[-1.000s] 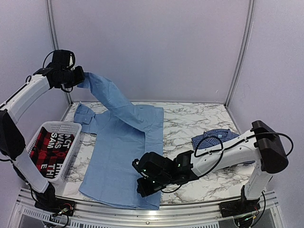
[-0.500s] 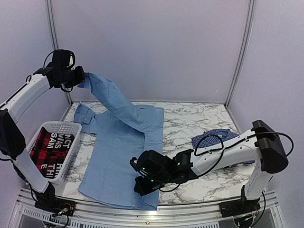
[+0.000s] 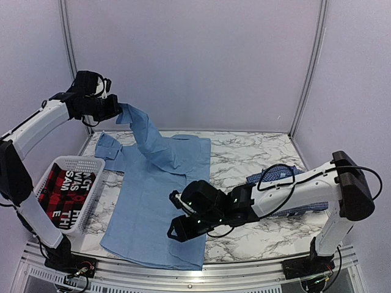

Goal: Fold and stack the long sleeve shirts
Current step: Fold the flattened shirt at the center of the board.

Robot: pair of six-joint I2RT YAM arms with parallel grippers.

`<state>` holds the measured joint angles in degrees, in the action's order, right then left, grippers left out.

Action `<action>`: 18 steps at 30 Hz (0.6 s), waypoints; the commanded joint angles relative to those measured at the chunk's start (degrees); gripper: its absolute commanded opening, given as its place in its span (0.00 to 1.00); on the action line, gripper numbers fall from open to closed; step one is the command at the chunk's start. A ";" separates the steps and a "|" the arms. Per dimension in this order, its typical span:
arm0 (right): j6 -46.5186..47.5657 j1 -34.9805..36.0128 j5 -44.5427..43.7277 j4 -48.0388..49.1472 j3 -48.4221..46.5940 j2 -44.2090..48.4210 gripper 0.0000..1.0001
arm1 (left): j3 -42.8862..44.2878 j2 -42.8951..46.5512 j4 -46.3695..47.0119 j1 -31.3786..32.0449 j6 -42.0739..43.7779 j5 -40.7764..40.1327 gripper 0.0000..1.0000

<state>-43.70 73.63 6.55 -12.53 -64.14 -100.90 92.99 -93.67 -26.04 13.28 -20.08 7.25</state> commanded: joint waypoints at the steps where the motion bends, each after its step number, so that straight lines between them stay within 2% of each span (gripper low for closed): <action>1: 0.72 -5.86 -5.43 -1.78 1.19 7.85 0.49 | -3.84 4.05 -0.69 5.00 3.28 6.15 0.00; 9: 0.44 -17.76 -11.73 -1.70 8.30 17.39 0.52 | -15.52 10.45 -0.70 17.83 4.16 7.25 0.00; 14: 1.30 -21.97 -11.24 -1.03 10.40 18.69 0.52 | -22.47 12.80 -0.81 26.20 4.64 7.32 0.00; 18: 2.31 -23.38 -10.55 -0.78 10.22 17.46 0.53 | -27.15 13.05 -0.96 29.92 3.98 7.57 0.00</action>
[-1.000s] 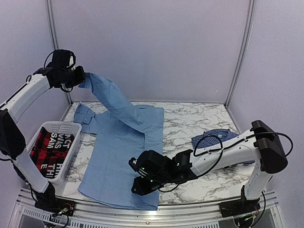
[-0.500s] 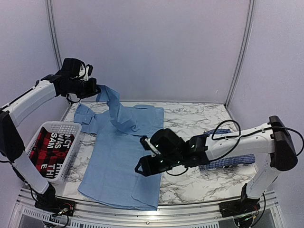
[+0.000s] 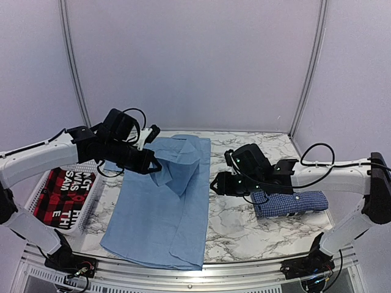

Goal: Fold and stack the long sleeve shirts
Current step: Fold the flattened shirt at the center of the board.

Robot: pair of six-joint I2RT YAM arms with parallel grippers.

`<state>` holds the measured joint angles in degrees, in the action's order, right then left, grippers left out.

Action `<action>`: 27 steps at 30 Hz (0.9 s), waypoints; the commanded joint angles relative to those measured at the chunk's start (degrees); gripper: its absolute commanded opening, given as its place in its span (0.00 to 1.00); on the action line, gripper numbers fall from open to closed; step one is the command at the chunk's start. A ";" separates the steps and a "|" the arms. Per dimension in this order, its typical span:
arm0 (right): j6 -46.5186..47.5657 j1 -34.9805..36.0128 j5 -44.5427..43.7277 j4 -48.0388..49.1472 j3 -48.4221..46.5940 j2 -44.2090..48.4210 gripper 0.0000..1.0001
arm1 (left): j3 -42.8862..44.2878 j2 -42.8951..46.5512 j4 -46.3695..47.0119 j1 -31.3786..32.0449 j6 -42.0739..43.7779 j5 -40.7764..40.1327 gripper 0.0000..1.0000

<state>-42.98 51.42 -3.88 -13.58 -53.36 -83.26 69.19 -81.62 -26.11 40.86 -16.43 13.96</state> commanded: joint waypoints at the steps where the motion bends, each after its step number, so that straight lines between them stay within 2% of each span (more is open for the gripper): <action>1: 1.81 -1.28 -0.11 0.39 -0.71 -0.55 0.53 | -4.18 0.80 -0.90 3.10 0.14 1.08 0.00; 3: 2.01 -1.47 0.05 0.61 -1.06 -1.51 0.54 | -4.96 -0.05 -0.91 4.94 0.30 0.97 0.00; 6: 2.28 -1.70 0.27 0.98 -1.62 -2.76 0.55 | -5.46 -1.75 -0.88 7.03 0.22 0.84 0.11; 10: 2.73 -1.96 0.40 0.87 -1.98 -4.23 0.55 | -4.77 -4.62 -0.66 10.20 -0.41 3.51 0.39; 11: 2.87 -1.99 0.38 0.73 -2.00 -4.46 0.55 | -4.50 -5.20 -0.64 11.22 -0.58 4.30 0.49; 12: 2.89 -1.97 0.41 0.61 -1.91 -4.53 0.55 | -4.30 -5.78 -0.49 12.25 -0.74 5.04 0.54; 16: 3.24 -1.98 0.43 -0.06 -1.34 -3.84 0.56 | -5.80 -5.02 1.69 13.55 -3.52 4.81 0.55; 19: 4.20 -1.81 0.17 -1.27 -1.88 -3.33 0.58 | -7.67 -2.22 1.87 11.34 -9.09 -6.03 0.54; 22: 5.02 -1.13 -0.84 -2.84 -3.66 -3.75 0.59 | -10.89 0.55 2.76 6.67 -13.73 -11.65 0.55; 24: 5.25 -0.83 -1.09 -3.36 -4.19 -3.92 0.59 | -12.00 0.52 3.15 2.84 -13.74 -9.48 0.56; 27: 5.21 -0.75 -1.03 -3.21 -3.81 -3.60 0.59 | -12.24 -3.57 3.78 -1.58 -10.08 -0.25 0.56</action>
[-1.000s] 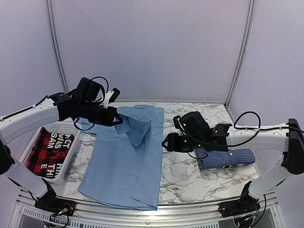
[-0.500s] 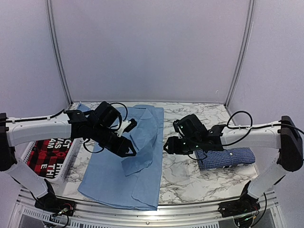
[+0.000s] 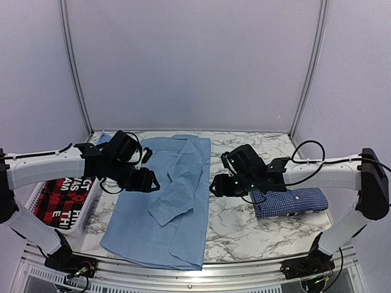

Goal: Fold and stack the long sleeve shirts
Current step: Adjust the sleeve of the 1/3-folded shirt.

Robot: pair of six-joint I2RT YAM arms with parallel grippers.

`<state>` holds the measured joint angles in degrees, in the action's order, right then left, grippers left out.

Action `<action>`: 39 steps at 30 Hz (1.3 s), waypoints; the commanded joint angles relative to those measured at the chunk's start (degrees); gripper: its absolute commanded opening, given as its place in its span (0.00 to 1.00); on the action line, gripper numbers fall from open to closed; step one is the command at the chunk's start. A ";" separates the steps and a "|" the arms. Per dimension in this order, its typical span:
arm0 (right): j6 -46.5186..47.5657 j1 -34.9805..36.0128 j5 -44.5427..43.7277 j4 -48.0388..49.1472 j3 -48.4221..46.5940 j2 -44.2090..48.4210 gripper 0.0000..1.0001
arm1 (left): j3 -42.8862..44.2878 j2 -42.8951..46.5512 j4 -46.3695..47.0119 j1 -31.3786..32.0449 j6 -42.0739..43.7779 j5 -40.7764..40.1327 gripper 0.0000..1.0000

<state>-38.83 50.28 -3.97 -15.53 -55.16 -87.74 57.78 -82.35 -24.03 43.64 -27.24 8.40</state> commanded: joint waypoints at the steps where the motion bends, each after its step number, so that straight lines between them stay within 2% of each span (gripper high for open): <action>1: 1.08 0.35 -0.88 -1.12 -1.79 1.03 0.59 | -0.71 -4.77 1.75 -4.89 2.55 6.96 0.56; 8: -0.10 0.33 -0.34 0.61 0.66 3.21 0.59 | -2.04 -10.94 3.08 -8.23 9.88 13.72 0.52; 19: 0.07 0.34 0.97 2.90 1.98 2.84 0.59 | -1.33 -17.55 8.48 -9.18 7.93 17.96 0.55; 26: 0.08 0.43 1.07 3.80 3.24 3.78 0.59 | -1.72 -16.25 11.00 -8.22 7.43 22.37 0.58; 31: 0.07 0.43 1.05 3.92 3.55 4.14 0.59 | -1.53 -14.43 11.02 -6.72 6.86 23.75 0.46; 33: 0.06 0.43 0.96 4.03 3.47 4.13 0.59 | -1.45 -14.22 10.75 -6.20 6.70 23.34 0.39; 36: 0.13 0.41 1.01 4.03 3.22 3.91 0.59 | -1.03 -13.99 10.09 -5.43 6.36 22.98 0.22; 39: 0.19 0.39 0.76 3.69 3.08 3.98 0.59 | -0.11 -13.55 10.01 -3.15 5.20 22.58 0.14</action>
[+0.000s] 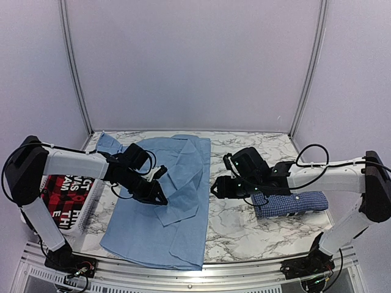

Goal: Fold and stack the long sleeve shirts
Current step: Adjust the sleeve of the 1/3-folded shirt.

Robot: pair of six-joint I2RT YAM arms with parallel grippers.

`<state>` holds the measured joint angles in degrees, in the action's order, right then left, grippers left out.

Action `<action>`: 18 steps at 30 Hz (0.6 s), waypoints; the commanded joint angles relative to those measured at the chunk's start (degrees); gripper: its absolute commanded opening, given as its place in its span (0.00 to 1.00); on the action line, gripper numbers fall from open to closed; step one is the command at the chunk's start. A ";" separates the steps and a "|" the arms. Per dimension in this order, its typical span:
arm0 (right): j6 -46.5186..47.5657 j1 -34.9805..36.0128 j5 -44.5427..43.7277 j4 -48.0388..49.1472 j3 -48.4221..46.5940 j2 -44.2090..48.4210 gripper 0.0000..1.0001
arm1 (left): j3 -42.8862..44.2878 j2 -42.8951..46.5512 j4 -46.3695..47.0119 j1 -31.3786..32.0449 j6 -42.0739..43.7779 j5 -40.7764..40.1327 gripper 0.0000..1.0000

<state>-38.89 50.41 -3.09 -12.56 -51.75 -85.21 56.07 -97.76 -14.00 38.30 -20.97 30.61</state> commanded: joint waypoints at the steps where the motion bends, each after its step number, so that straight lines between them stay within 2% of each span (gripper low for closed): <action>1: 0.37 0.24 -0.33 0.62 -0.30 1.45 0.59 | 2.15 1.81 -0.09 3.61 -1.94 -0.06 0.13; 5: 0.49 0.21 -1.10 -0.04 -0.66 1.47 0.60 | 5.41 0.64 0.02 8.25 -5.98 -2.26 0.10; 12: 0.25 0.00 -2.30 -1.69 -1.25 1.16 0.60 | 12.10 -3.90 0.15 15.30 -13.93 -5.53 0.18; 18: -0.59 -0.32 -2.72 -2.20 -0.43 2.33 0.60 | 17.89 -11.28 1.86 21.83 -17.89 -6.87 0.18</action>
<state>-38.96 50.26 -4.58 -14.00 -51.75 -85.17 70.83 -104.14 -13.39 56.60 -34.98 25.30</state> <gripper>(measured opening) 0.604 0.186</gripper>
